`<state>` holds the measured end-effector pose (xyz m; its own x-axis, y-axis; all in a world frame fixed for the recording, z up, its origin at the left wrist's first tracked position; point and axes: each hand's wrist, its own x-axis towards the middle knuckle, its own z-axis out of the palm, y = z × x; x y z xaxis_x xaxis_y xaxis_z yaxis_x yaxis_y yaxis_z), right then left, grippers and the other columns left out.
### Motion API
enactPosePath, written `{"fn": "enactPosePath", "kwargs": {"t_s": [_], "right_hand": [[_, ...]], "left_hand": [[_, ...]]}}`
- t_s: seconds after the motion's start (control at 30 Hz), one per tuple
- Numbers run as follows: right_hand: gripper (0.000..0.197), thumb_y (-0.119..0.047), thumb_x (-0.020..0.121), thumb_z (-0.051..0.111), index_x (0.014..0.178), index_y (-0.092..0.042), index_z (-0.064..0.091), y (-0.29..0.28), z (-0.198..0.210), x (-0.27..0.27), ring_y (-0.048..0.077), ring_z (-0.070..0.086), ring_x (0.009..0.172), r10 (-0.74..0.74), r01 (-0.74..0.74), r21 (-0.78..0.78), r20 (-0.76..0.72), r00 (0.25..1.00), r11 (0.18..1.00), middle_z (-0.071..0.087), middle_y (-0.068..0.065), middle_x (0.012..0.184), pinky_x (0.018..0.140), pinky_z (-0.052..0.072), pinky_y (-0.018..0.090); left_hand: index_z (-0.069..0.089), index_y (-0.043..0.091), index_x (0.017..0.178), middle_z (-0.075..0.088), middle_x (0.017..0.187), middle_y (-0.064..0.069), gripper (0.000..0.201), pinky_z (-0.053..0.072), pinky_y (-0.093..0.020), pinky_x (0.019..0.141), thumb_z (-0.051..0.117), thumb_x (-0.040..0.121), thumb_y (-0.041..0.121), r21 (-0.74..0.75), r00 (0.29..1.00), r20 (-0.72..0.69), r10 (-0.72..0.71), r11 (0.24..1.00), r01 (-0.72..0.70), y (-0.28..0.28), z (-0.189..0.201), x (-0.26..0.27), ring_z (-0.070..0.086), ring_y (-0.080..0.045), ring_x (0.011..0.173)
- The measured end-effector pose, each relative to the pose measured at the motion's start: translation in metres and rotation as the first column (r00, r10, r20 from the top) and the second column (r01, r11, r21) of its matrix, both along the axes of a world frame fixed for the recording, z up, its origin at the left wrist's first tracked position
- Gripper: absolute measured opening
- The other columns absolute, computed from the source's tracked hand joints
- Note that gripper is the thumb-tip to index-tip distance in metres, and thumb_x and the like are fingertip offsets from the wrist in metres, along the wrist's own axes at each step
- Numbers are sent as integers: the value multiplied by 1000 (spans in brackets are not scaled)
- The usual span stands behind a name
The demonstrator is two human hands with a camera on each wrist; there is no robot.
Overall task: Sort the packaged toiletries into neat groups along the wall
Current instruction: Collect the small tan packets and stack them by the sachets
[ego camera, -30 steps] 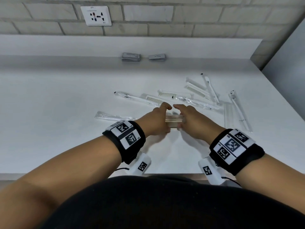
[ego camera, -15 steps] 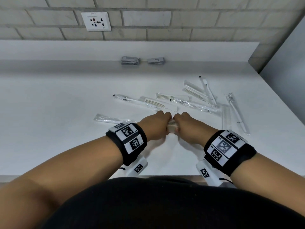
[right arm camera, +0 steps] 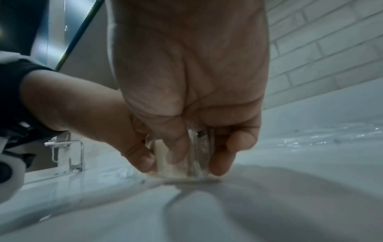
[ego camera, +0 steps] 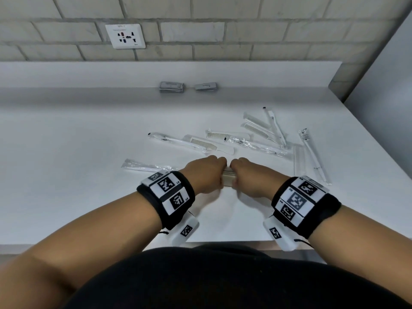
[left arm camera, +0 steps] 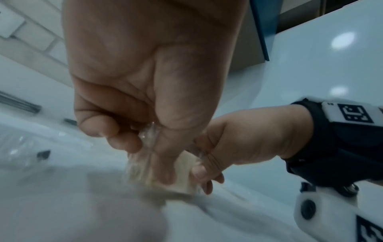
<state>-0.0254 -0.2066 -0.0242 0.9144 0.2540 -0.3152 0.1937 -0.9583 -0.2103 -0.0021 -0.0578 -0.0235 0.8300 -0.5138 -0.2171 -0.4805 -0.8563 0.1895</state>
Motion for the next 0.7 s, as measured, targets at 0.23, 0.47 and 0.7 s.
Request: {"fn": "enactPosePath", "kwargs": {"t_s": [0.23,0.47,0.7], "right_hand": [[13,-19,90,60,100,-15,52,-24,58,24,18,59,72,-209,226,702,-112,971,675,64,6,90,63,44,36],[11,-15,96,52,106,-11,55,4,81,23,19,57,66,60,383,888,-410,910,253,61,7,91,56,39,26],[92,-41,63,85,138,-29,32,-8,103,26,15,42,124,-187,50,474,245,951,879,39,-3,134,95,39,29]], "left_hand": [[52,22,123,58,92,5,58,40,-25,77,79,73,27,-828,880,-465,99,304,-472,16,57,30,57,-8,84],[61,11,103,67,99,-4,24,43,-31,51,57,82,22,-768,744,-586,-321,-74,-637,-14,62,27,61,-22,63],[58,7,94,60,69,-4,9,52,-25,54,49,95,10,-648,649,-722,-239,-93,-756,-6,59,35,66,-18,63]]}}
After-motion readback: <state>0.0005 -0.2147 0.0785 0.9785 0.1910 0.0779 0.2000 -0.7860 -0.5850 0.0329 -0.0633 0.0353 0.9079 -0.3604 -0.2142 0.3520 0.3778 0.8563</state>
